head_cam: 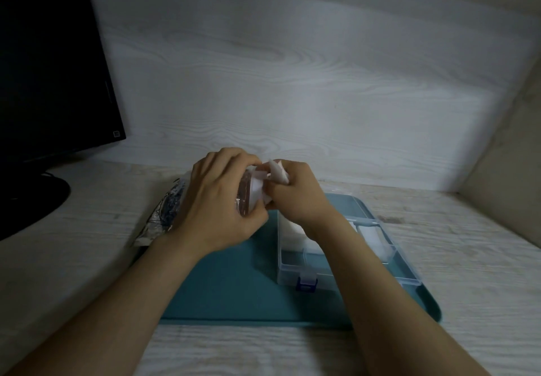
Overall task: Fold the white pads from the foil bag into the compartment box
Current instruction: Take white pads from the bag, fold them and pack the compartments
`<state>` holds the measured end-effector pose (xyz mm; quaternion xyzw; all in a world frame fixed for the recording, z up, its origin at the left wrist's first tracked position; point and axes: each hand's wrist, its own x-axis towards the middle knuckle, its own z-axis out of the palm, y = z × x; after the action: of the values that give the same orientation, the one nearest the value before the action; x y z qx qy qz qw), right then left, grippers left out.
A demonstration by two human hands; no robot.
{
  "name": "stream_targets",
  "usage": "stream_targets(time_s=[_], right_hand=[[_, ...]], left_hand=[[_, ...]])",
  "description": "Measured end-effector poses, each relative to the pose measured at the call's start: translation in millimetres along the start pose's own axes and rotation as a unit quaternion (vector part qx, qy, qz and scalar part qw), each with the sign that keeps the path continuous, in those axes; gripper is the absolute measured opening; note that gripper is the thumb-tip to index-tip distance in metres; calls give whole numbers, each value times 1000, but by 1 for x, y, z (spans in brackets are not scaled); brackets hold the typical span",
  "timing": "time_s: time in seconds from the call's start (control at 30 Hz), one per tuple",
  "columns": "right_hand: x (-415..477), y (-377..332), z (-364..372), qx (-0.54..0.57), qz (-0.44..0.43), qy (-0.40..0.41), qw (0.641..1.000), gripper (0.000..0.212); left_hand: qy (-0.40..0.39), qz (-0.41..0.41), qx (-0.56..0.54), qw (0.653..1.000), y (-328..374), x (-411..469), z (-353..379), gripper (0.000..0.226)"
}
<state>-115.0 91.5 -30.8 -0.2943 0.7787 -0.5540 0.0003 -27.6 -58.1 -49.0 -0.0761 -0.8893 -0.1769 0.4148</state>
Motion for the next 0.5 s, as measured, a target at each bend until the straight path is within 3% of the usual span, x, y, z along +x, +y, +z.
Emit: stream_targets(time_s=[0.37, 0.5], right_hand=[[3, -3, -11, 2, 29, 74, 997, 29], [2, -4, -11, 28, 47, 76, 996, 32]], left_hand=[[9, -12, 6, 1000, -4, -1, 6, 38], [18, -26, -1, 999, -3, 0, 9, 42]])
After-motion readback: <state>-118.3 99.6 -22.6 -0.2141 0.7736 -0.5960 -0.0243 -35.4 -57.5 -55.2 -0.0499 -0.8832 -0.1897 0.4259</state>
